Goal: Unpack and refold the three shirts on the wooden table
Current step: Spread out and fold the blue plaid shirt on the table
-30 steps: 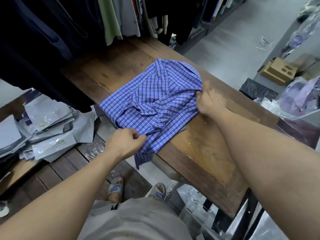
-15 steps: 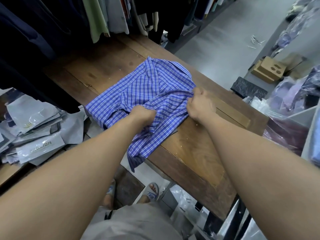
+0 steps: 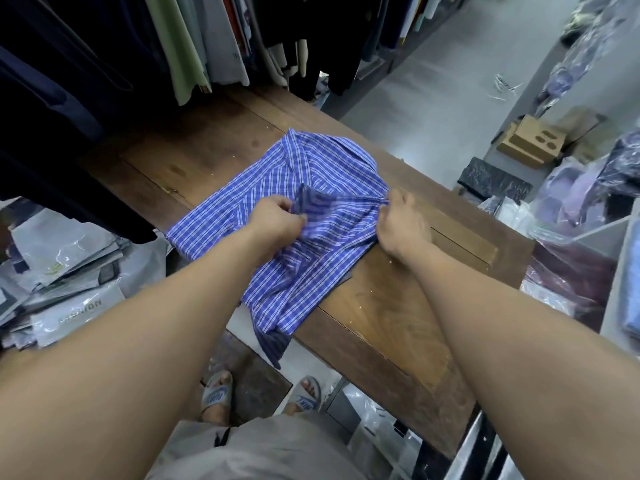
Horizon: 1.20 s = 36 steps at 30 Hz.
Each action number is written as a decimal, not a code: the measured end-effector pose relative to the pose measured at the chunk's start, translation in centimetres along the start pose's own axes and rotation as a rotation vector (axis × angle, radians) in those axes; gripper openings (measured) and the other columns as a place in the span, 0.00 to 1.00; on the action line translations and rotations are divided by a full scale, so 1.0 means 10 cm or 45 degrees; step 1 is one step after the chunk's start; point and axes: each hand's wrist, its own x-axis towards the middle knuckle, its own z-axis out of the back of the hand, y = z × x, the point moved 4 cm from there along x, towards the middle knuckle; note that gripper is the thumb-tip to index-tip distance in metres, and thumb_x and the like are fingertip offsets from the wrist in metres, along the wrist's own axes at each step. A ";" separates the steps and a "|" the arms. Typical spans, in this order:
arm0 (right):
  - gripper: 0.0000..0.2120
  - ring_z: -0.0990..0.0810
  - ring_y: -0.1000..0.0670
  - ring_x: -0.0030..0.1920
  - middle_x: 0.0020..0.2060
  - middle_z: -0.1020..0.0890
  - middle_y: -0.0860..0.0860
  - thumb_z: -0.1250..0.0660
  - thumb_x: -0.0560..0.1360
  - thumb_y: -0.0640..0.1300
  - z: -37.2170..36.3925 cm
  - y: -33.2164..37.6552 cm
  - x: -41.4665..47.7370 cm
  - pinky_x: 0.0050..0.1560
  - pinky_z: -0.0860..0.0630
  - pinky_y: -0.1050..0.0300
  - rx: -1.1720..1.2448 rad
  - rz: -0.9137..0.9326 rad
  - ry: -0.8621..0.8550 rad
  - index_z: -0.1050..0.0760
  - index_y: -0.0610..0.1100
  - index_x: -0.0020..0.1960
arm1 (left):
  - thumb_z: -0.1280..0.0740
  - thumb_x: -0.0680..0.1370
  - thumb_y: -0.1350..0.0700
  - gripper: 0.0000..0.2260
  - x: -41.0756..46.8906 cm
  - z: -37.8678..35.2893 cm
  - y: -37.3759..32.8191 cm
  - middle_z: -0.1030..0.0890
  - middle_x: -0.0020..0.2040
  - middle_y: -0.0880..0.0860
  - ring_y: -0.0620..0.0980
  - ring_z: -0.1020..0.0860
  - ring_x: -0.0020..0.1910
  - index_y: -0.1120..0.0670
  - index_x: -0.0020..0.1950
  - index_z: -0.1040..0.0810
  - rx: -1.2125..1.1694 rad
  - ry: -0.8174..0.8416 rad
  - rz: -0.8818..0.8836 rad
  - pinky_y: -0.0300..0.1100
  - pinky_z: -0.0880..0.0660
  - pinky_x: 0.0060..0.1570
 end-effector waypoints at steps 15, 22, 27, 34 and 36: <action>0.22 0.27 0.41 0.66 0.69 0.28 0.44 0.42 0.80 0.38 0.13 -0.08 0.02 0.65 0.30 0.48 0.293 -0.040 -0.049 0.32 0.49 0.73 | 0.36 0.79 0.62 0.27 0.00 -0.02 0.11 0.24 0.43 0.53 0.58 0.23 0.46 0.52 0.77 0.40 0.449 -0.339 -0.221 0.48 0.30 0.35; 0.19 0.27 0.40 0.66 0.68 0.27 0.42 0.40 0.82 0.40 0.13 -0.06 0.11 0.63 0.29 0.48 0.226 -0.049 -0.030 0.31 0.46 0.72 | 0.36 0.79 0.57 0.23 0.02 0.11 0.17 0.20 0.51 0.56 0.61 0.21 0.49 0.49 0.73 0.36 0.428 -0.463 -0.158 0.55 0.21 0.43; 0.17 0.26 0.41 0.65 0.67 0.28 0.43 0.38 0.82 0.42 0.12 -0.08 0.14 0.62 0.29 0.49 0.292 -0.088 -0.059 0.30 0.47 0.71 | 0.33 0.80 0.55 0.27 0.04 0.06 0.22 0.22 0.60 0.61 0.64 0.25 0.60 0.50 0.76 0.40 0.483 -0.408 -0.246 0.59 0.24 0.54; 0.18 0.23 0.46 0.59 0.65 0.27 0.47 0.33 0.79 0.38 0.12 -0.15 0.17 0.53 0.28 0.56 0.619 -0.242 -0.186 0.28 0.48 0.67 | 0.29 0.76 0.46 0.32 -0.15 -0.12 0.20 0.40 0.74 0.58 0.62 0.42 0.72 0.48 0.77 0.38 0.869 -0.472 -0.549 0.57 0.41 0.70; 0.17 0.23 0.47 0.58 0.64 0.25 0.48 0.34 0.79 0.37 0.12 -0.16 0.19 0.51 0.30 0.58 0.663 -0.294 -0.213 0.27 0.48 0.67 | 0.31 0.77 0.42 0.28 -0.21 -0.19 0.18 0.39 0.74 0.56 0.59 0.41 0.71 0.46 0.75 0.34 0.948 -0.402 -0.664 0.54 0.42 0.70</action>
